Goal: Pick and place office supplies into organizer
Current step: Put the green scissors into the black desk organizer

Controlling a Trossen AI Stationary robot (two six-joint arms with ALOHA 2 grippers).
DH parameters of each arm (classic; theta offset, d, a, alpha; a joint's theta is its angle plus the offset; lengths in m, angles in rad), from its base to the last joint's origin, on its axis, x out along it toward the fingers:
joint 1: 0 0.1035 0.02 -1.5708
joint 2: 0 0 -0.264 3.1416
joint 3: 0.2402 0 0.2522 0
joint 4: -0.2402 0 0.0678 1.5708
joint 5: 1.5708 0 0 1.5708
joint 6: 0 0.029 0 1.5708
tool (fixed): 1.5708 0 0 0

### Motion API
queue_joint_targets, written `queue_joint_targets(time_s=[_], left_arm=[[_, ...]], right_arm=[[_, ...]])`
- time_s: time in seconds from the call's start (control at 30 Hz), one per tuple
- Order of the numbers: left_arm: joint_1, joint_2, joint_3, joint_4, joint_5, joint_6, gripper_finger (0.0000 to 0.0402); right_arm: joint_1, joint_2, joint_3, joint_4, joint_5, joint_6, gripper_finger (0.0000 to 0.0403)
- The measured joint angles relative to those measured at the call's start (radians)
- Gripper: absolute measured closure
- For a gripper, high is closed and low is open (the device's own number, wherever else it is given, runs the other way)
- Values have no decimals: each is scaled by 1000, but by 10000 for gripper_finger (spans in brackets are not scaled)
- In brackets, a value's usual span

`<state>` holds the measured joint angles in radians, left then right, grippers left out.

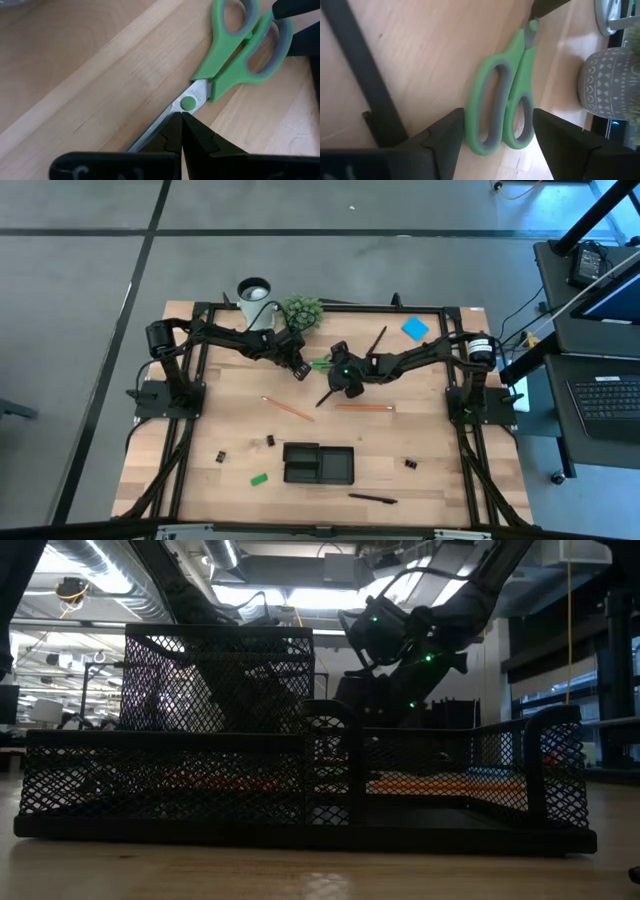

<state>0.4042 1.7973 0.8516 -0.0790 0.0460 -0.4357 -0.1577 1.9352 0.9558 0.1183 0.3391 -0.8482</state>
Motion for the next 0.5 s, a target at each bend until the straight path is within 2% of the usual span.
queue_joint_targets(time_s=[0.17, 0.5], left_arm=[[0, 0, 0, 1, 0, 1, 400], [1, 0, 0, 1, 28, 5, 400]], right_arm=[[0, 3, -3, 43, 19, -6, 190], [-6, 6, -3, 42, 0, -6, 270]])
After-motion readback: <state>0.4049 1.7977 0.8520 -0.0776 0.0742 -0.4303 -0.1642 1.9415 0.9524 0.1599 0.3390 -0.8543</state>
